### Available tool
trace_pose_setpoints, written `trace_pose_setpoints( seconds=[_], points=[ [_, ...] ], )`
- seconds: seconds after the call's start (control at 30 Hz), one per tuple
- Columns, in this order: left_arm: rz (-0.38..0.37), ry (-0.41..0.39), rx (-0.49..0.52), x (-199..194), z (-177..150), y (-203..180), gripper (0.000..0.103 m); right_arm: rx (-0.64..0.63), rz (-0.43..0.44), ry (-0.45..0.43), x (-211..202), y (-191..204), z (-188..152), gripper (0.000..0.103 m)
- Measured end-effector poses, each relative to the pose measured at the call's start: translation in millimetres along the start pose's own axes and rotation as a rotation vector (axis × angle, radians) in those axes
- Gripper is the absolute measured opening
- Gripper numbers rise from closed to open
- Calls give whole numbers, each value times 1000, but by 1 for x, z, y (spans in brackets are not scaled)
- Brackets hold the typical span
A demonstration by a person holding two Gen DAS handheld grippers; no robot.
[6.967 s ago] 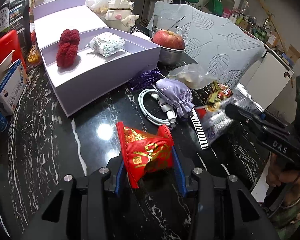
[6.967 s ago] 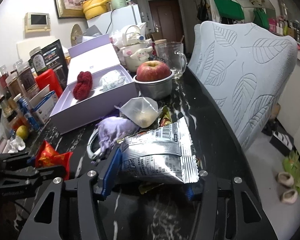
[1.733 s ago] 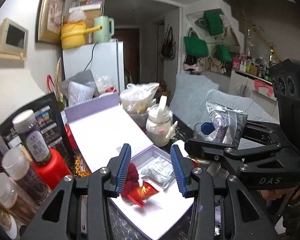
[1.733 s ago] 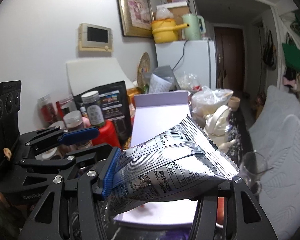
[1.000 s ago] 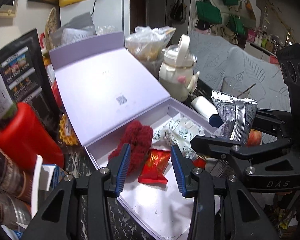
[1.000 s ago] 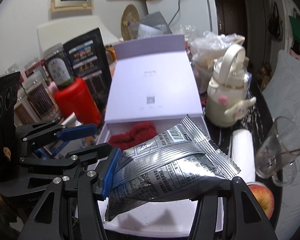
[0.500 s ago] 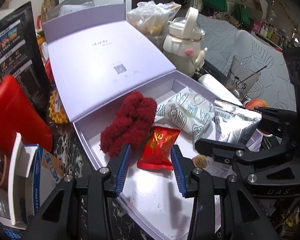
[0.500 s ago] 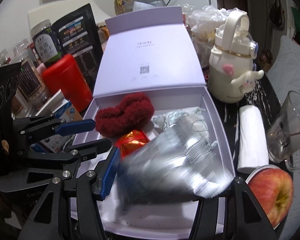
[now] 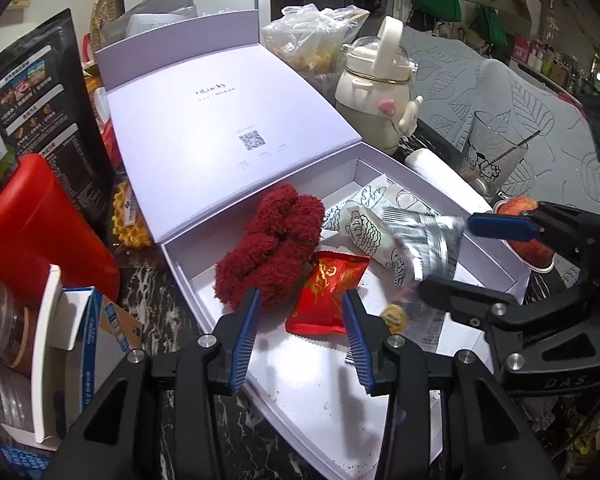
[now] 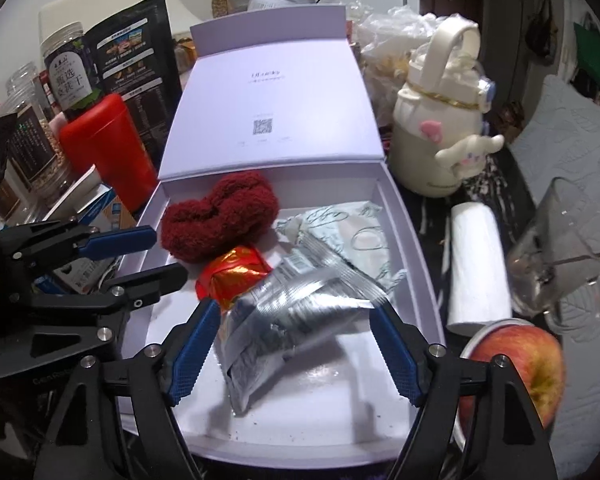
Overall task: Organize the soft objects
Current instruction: 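Open the left tool to drop the candy packet while the right tool releases the silver bag into the box, then withdraw both tools from the box back toward the remaining table items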
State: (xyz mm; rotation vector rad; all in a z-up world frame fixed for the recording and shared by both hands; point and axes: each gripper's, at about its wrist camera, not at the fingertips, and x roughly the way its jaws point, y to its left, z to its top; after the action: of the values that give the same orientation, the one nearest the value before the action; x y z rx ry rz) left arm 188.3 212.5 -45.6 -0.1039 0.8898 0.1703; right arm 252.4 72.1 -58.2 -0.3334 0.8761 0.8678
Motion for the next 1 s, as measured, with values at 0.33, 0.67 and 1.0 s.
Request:
trace_pose_setpoints(
  seconds=[0.33,0.67,1.0],
  points=[
    [30,-74,-26,-42,11,4,42,-29,-60,-82,-40,10,11,83],
    [56,-194,-28,-110,21,3,42,-26,-77,-192,-98,22,27,83],
    [63,-298,-4,-181,9,-14,42,-46,-103,-301,-170,46,21,83]
  ],
)
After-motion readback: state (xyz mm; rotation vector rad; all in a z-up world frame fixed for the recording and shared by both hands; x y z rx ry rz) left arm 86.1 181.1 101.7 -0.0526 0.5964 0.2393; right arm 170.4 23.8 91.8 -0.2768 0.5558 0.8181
